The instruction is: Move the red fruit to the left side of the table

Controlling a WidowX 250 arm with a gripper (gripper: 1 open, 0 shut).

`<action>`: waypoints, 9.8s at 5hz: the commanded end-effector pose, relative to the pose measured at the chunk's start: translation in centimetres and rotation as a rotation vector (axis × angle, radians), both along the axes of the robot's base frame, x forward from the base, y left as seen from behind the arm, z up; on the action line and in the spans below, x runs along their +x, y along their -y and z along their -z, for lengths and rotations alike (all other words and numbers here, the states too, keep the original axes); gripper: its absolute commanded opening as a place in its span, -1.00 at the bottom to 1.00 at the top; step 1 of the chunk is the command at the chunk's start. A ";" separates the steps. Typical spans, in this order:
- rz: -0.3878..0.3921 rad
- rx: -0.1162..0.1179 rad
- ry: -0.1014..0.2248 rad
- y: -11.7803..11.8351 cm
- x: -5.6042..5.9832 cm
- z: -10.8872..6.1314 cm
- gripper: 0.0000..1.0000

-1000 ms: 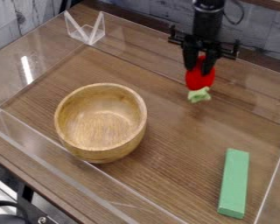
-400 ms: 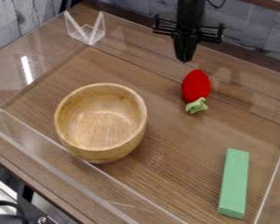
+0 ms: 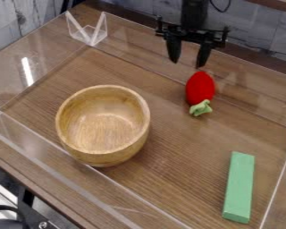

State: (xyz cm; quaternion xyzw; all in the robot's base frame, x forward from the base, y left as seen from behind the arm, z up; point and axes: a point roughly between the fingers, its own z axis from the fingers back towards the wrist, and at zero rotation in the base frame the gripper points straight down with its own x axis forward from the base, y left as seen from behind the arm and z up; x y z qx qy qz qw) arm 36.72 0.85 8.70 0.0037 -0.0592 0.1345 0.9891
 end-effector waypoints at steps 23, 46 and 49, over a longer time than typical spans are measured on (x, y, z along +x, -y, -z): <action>0.049 -0.154 0.082 -5.4 -2.7 -3.1 -1.00; -0.208 -0.155 0.030 -10.7 -1.2 -1.8 -1.00; -0.361 -0.177 0.038 -10.7 -2.5 -2.4 -1.00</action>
